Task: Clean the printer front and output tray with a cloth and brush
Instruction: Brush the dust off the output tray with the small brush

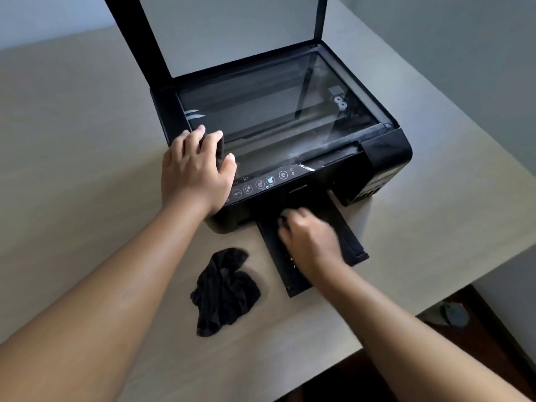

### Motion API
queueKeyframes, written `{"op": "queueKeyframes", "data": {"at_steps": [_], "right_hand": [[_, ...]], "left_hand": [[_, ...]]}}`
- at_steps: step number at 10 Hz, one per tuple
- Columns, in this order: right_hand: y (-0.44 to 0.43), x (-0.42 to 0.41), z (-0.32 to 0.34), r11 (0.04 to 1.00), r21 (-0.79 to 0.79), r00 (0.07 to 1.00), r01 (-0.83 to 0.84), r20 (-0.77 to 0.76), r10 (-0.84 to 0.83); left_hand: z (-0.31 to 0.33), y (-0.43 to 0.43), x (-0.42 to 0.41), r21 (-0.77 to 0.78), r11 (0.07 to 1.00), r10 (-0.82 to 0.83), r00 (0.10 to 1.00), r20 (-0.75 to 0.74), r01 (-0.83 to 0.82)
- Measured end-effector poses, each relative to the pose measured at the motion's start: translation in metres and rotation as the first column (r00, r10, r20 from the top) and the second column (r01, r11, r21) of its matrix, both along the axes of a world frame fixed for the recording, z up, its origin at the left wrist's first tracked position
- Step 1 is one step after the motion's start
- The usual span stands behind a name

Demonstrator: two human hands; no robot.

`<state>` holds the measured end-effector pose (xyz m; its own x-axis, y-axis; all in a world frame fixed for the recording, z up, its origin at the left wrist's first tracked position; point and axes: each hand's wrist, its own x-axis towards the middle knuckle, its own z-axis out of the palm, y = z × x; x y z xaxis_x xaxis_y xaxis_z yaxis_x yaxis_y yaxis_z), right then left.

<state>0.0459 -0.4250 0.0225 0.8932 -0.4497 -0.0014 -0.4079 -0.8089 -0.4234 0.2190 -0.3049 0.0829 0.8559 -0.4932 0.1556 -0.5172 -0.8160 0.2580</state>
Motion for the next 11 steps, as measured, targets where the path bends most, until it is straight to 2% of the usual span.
{"op": "queueKeyframes", "data": {"at_steps": [1,2,3,4,5,6,7,8,9,10,11], "right_hand": [[0.039,0.001,-0.001,0.95,0.311,1.0,0.016,0.008,-0.02],[0.007,-0.007,-0.003,0.518,0.759,0.897,0.395,-0.196,-0.396],[-0.048,-0.021,0.001,0.512,0.67,0.741,0.538,-0.087,-0.666],[-0.069,-0.024,0.006,0.819,0.24,0.83,0.521,0.084,-0.552],[-0.032,-0.012,0.005,0.981,-0.078,0.976,0.175,-0.115,-0.184],[0.027,-0.005,0.008,0.992,0.129,1.0,-0.002,-0.031,0.006],[0.018,0.001,0.005,0.818,0.549,0.978,0.173,0.0,-0.207],[-0.035,-0.006,0.006,0.601,0.564,0.712,0.566,0.031,-0.701],[-0.033,-0.003,0.002,0.877,0.149,0.881,0.457,0.062,-0.469],[0.005,0.01,-0.001,0.95,0.311,0.999,-0.029,-0.01,0.034],[-0.025,0.002,-0.004,0.834,0.431,0.885,0.343,0.148,-0.441]], "left_hand": [[0.0,0.0,0.0,0.005,1.0,-0.005,1.0,-0.003,0.005],[0.0,0.0,0.0,0.013,1.0,-0.004,1.0,-0.001,0.004],[-0.001,-0.001,0.0,0.013,1.0,-0.009,1.0,0.005,0.009],[-0.001,0.0,0.001,0.016,1.0,-0.01,1.0,0.002,0.01],[-0.001,0.0,0.001,0.021,1.0,-0.01,1.0,0.0,0.01],[-0.001,0.0,0.001,0.017,1.0,-0.01,1.0,0.0,0.01],[-0.001,0.0,0.001,0.008,1.0,-0.009,1.0,0.004,0.009],[0.0,-0.001,0.001,0.0,1.0,-0.009,1.0,0.004,0.009],[-0.001,0.0,0.002,0.0,1.0,-0.006,1.0,0.008,0.006],[-0.002,0.0,0.002,-0.001,1.0,-0.008,1.0,0.011,0.008],[-0.002,-0.001,0.002,0.001,1.0,-0.005,1.0,0.009,0.005]]}}
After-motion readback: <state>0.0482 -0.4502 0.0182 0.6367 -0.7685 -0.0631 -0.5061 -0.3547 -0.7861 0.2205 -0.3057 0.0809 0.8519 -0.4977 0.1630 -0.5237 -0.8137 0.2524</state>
